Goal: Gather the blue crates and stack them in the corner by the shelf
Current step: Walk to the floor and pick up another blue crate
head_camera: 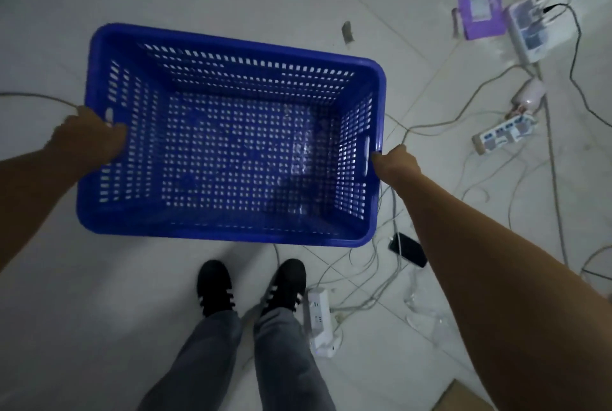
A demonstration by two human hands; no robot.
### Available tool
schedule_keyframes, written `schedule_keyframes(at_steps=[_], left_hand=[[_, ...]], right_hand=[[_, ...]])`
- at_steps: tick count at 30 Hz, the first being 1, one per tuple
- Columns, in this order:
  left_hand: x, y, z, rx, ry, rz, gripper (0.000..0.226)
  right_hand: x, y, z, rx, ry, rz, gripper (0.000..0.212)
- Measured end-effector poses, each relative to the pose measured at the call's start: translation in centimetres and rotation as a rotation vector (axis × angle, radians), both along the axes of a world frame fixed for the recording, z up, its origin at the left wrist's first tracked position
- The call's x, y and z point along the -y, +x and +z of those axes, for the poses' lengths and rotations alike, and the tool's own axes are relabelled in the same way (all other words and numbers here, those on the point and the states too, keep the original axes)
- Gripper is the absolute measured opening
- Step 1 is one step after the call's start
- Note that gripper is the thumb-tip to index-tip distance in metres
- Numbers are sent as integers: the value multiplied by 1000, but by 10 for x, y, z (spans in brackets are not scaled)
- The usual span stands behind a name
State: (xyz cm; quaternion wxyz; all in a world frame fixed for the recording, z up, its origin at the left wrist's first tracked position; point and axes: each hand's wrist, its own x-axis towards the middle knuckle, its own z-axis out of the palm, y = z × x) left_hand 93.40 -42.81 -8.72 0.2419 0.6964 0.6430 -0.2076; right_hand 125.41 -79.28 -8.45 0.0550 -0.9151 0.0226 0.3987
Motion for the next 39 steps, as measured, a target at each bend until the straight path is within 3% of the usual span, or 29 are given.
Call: schedule_keyframes(at_steps=[6,8,10,13,15,17,18,28,33,37,39], left_hand=[[-21,-7,-74,108,-67,50,102],[-32,-19,-97,112,38,38,94],[-90,-63,-173,79,200,9,82],[-148,-118,-249,164,293,64,102],[-118,-100,-208,176,236,152,98],[-49,-33,-107,145,164,140,79],[-36,-20,-90,132,144,140,73],[-33,-30,-58,127,173,51,50],[-36,-30,13,109,148,62,47],[-53,-32,116,198,161,81,50],[-63,-29,157,122,165,45,52]], right_hand=[[-22,-6,-60,88,95,-105,51],[-23,-10,-66,117,115,-131,47],[-21,-10,-69,140,114,-122,44],[-19,-12,-71,172,118,-109,42],[-20,-14,-72,197,139,-130,41],[-20,-18,-74,229,155,-153,38],[-20,-20,-76,249,161,-156,37],[-18,-21,-57,292,170,-102,36],[-28,-16,0,312,155,-52,34],[-55,4,97,358,227,5,26],[-69,14,137,364,228,40,22]])
